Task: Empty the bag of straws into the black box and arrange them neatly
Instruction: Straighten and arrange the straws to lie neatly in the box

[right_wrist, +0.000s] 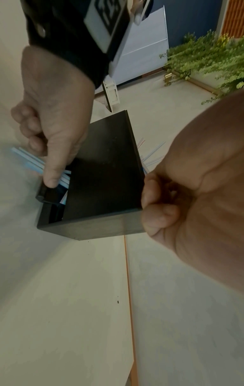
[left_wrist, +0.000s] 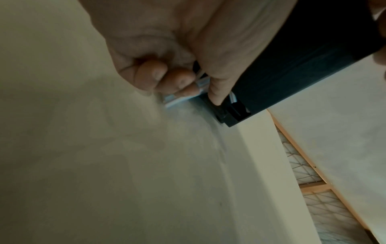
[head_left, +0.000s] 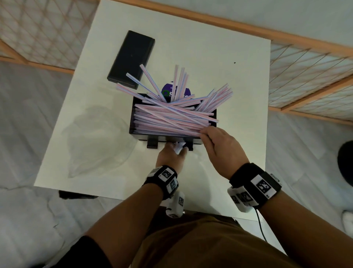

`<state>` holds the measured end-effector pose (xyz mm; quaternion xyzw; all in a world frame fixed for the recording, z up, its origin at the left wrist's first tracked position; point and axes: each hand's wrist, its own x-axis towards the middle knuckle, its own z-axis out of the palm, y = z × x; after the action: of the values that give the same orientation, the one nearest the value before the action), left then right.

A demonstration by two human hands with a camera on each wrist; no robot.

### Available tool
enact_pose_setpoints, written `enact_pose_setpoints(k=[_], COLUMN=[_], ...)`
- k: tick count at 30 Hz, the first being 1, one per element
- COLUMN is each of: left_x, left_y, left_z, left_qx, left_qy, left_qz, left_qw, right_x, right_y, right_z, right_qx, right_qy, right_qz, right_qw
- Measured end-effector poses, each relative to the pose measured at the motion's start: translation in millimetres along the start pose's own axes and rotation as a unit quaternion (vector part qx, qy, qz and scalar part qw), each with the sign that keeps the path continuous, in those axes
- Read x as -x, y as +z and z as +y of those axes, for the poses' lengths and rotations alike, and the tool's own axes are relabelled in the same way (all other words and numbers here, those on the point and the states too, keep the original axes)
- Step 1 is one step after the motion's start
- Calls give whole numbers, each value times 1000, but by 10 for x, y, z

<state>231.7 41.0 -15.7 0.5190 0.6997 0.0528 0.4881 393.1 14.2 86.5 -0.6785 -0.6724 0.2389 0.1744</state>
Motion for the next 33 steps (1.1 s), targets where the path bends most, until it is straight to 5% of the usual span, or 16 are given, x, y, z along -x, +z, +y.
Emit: enact_pose_setpoints(k=[7,14,25,33], left_x=[-122,-184,158,439], left_y=[-12,-121,-315,-579], left_z=[-5,-46,-488,-750], left_qx=[-70,-139,-227,-304], left_qy=[58,68,78,64], left_qz=[-20,-73,-129,-252], left_qw=[996,985,962,916], right_x=[67,64,25,36], right_y=[0,116,148,149], right_z=[-25,-16,-28,-34], right_qx=[-54,92,70,59], right_qy=[4,0,28,22], right_qz=[46,68,56,52], right_qw=[997,993,996,997])
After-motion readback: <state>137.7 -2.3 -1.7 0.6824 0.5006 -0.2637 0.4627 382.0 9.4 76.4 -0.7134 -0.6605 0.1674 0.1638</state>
